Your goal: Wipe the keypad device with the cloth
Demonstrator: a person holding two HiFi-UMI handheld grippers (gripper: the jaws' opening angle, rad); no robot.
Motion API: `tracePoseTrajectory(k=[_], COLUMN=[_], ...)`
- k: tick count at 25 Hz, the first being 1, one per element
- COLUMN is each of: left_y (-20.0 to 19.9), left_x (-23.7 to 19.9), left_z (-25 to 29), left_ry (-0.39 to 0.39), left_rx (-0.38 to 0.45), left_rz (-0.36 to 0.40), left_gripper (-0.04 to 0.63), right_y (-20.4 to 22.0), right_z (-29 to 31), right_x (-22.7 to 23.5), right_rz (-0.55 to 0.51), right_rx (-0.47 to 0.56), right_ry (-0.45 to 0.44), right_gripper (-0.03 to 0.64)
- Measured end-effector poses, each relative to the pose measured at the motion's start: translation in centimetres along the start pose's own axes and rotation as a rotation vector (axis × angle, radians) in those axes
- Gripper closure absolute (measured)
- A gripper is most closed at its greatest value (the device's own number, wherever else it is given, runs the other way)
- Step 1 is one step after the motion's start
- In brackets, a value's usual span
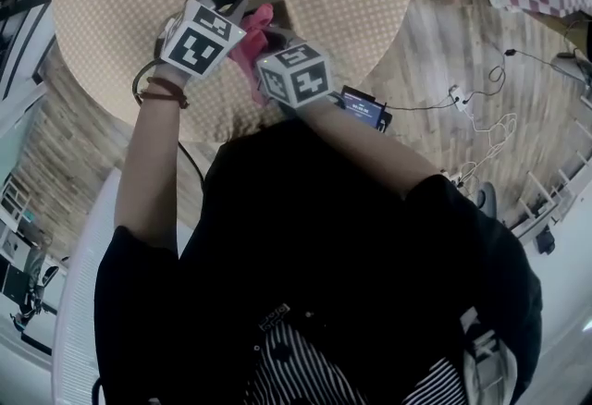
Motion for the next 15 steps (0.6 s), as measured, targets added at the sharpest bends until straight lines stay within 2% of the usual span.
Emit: tracePoseTrajectory(k=[4, 7, 10, 15], left_y=[1.1, 2.1, 2.2, 2.3], left_x=[0.5, 0.3, 0.2, 0.0], left_z=[1.5, 2.3, 2.7, 3.1], left_ry=[0.072, 0.080, 0.057, 0.021], left_rx=[-0.120, -0.197, -0.217, -0.226], left_rz=[0.034, 0.091, 0.126, 0.152], left_gripper=[0.595, 0.595, 0.595, 0.595], right_y=[0.9, 1.5, 1.8, 1.9], right_z=[1.8, 3.2, 4.0, 4.6], right_x=[-0.1, 0.0, 0.3, 0.0], right_rz=[0.014, 0.002, 0.037, 0.034], right_rx=[-0.053, -0.083, -0.096, -0.081], right_ry=[-0.005, -0.001, 0.005, 0.058], right_gripper=[0.552, 0.552, 0.552, 0.552])
Point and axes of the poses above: the fingertips, and each gripper's own axes: z forward along the fingers, x to its right, y out of its underside, the point moved 4 cm from there along -z, backward along the fingers, and after that the axes turned 7 degrees about y, right-handed, at the moved point
